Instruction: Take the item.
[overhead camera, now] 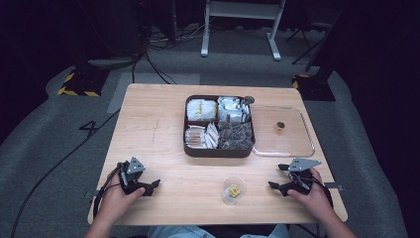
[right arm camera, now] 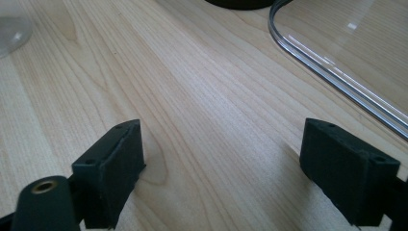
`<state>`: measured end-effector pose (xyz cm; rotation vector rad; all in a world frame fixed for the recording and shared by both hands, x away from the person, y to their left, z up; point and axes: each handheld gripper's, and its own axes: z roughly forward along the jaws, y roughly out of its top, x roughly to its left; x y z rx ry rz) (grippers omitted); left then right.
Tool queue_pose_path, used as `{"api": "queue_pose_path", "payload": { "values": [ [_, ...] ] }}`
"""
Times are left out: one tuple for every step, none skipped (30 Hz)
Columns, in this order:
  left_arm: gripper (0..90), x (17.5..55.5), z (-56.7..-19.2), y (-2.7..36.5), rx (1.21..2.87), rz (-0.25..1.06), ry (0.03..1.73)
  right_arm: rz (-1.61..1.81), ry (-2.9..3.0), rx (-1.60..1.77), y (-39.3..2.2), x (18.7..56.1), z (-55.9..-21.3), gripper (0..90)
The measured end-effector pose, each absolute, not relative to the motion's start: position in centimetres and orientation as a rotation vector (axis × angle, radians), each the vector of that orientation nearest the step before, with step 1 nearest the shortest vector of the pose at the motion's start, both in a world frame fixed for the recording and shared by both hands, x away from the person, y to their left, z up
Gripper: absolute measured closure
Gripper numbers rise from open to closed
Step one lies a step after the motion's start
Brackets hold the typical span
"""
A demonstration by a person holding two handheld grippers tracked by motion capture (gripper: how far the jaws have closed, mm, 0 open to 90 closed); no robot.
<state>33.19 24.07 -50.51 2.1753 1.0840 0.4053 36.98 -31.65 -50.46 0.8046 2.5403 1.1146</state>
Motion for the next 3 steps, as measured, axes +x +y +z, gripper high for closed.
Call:
{"api": "queue_pose_path", "payload": {
  "values": [
    [9.4, 33.19, -50.51, 24.07, 2.175, 0.405, 1.084, 1.113, 2.539, 0.807, -31.64, 36.97, -50.46, 15.1],
    [9.4, 33.19, -50.51, 24.07, 2.175, 0.405, 1.084, 1.112, 2.539, 0.81, -31.64, 36.96, -50.46, 15.0],
    [9.4, 33.19, -50.51, 24.07, 2.175, 0.405, 1.084, 1.112, 2.539, 0.81, -31.64, 36.96, -50.46, 15.0]
  ]
}}
